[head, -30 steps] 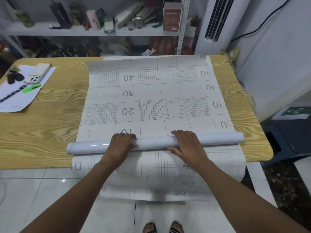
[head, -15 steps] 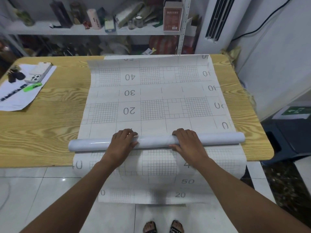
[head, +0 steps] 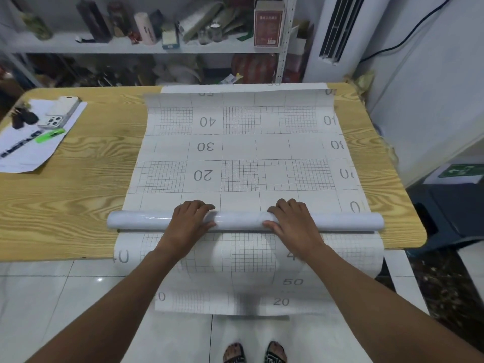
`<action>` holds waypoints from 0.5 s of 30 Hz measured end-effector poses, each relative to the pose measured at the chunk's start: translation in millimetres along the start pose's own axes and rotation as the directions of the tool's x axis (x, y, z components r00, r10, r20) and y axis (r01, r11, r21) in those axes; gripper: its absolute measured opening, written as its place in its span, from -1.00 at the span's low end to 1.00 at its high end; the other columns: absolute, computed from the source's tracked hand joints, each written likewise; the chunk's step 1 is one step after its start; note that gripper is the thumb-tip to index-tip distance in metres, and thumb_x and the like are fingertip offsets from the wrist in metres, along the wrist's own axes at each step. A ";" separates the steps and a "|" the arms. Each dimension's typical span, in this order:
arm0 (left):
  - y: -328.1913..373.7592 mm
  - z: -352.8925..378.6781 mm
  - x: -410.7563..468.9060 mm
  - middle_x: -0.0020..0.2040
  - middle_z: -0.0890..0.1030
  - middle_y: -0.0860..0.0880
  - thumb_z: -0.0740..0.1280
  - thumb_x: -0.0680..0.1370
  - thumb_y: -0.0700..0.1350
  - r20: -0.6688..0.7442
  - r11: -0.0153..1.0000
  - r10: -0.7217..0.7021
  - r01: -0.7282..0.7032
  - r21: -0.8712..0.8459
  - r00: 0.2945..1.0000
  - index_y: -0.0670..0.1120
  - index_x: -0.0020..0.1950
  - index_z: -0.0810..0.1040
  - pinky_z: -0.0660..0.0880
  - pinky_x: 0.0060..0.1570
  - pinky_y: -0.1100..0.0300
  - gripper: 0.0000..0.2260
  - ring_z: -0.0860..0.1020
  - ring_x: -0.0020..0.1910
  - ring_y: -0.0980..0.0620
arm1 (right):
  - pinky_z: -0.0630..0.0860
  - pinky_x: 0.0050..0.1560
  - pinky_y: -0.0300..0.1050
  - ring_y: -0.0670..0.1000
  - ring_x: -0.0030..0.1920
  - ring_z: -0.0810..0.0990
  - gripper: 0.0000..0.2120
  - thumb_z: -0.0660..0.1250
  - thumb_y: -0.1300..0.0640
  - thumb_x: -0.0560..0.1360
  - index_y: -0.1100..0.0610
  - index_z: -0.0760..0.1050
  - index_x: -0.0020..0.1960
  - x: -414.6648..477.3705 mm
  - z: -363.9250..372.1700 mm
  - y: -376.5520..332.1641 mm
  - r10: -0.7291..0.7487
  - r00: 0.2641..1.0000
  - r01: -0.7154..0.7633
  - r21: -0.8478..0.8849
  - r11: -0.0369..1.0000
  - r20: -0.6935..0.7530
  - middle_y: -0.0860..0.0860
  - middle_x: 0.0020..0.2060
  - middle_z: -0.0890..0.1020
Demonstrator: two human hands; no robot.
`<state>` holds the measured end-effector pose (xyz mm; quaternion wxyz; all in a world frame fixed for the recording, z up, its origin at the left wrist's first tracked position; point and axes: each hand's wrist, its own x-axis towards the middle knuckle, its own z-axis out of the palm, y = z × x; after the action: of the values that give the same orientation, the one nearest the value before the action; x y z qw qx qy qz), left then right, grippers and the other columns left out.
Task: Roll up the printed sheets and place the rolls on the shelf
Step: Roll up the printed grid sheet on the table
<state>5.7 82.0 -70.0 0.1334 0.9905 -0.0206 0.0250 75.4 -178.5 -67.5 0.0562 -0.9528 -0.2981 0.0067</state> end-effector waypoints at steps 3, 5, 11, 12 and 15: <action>0.5 0.0 0.8 -0.06 0.59 -0.11 0.51 0.34 -0.14 -0.023 1.000 0.018 -0.017 0.019 1.000 -0.12 0.07 0.56 0.44 -0.13 -0.01 -0.67 0.54 -0.13 -0.15 | 0.37 0.09 -0.03 0.06 -0.03 0.48 -0.41 -0.16 -0.20 0.51 0.08 0.53 0.11 0.2 -0.9 0.2 -0.016 0.999 0.015 0.031 0.999 0.045 0.01 -0.02 0.54; 1.0 0.6 0.9 -0.08 0.58 -0.10 0.50 0.35 -0.14 -0.028 1.000 0.024 -0.024 0.021 0.999 -0.10 0.06 0.56 0.43 -0.15 0.02 -0.69 0.53 -0.14 -0.13 | 0.38 0.09 -0.02 0.07 -0.03 0.49 -0.41 -0.16 -0.20 0.51 0.08 0.52 0.14 0.2 -1.1 -0.4 -0.006 0.999 0.004 0.048 0.999 0.035 0.01 -0.01 0.56; -0.8 5.5 0.5 -0.10 0.58 -0.07 0.51 0.34 -0.09 -0.008 0.999 0.022 -0.021 0.034 1.000 -0.08 0.06 0.57 0.43 -0.15 0.02 -0.67 0.53 -0.15 -0.12 | 0.42 0.04 0.00 0.09 -0.07 0.54 -0.48 -0.07 -0.19 0.52 0.12 0.51 0.09 -0.5 -1.0 -2.2 0.011 1.000 -0.010 0.107 0.994 -0.009 0.00 -0.05 0.60; -1.1 5.8 0.1 -0.10 0.58 -0.07 0.52 0.32 -0.08 -0.004 0.999 0.026 -0.025 0.039 1.000 -0.08 0.06 0.57 0.44 -0.15 0.02 -0.65 0.53 -0.15 -0.12 | 0.41 0.05 -0.01 0.08 -0.06 0.53 -0.49 -0.05 -0.18 0.53 0.13 0.51 0.08 -0.4 -1.8 -2.3 0.008 1.000 -0.008 0.111 0.994 0.000 0.00 -0.05 0.60; -1.9 6.0 -1.6 -0.10 0.57 -0.06 0.54 0.29 -0.04 -0.009 0.999 0.043 -0.043 0.034 0.999 -0.08 0.07 0.56 0.43 -0.14 0.04 -0.60 0.53 -0.15 -0.10 | 0.39 0.05 -0.03 0.08 -0.08 0.52 -0.52 -0.06 -0.16 0.55 0.13 0.50 0.06 0.4 -0.9 -1.9 0.007 1.000 -0.008 0.093 0.996 0.019 0.00 -0.08 0.59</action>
<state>4.5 82.4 -76.3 0.1163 0.9918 -0.0408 0.0332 74.7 -176.8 -66.4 0.0976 -0.9502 -0.2944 0.0297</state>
